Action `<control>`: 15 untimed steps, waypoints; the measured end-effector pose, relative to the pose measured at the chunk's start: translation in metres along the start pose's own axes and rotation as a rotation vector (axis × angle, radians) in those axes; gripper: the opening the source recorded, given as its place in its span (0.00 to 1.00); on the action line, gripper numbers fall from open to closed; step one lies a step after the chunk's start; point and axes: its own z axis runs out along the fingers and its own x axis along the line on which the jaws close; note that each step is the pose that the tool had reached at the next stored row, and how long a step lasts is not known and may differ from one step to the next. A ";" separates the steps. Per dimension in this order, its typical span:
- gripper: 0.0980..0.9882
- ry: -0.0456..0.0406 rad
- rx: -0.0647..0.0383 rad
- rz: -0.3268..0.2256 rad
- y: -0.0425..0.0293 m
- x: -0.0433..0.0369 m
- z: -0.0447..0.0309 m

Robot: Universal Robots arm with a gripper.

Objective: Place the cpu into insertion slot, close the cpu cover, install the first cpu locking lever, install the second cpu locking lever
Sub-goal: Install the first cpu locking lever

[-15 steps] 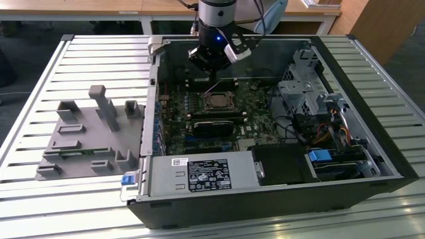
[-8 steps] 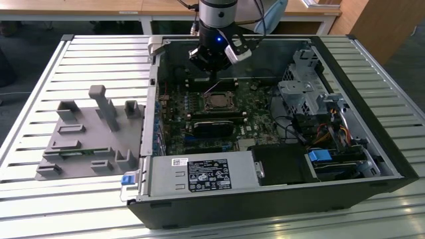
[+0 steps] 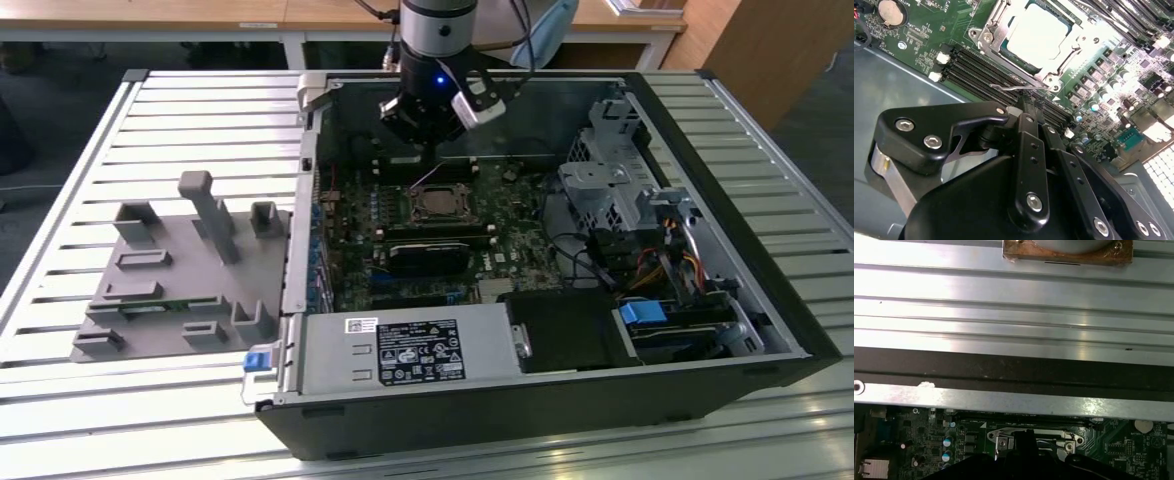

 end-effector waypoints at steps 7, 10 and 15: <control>0.01 0.0000 0.000 0.000 -0.0001 -0.0022 0.0016; 0.01 -0.0001 0.000 0.001 -0.0001 -0.0029 0.0028; 0.01 0.0001 0.000 0.000 -0.0002 -0.0030 0.0047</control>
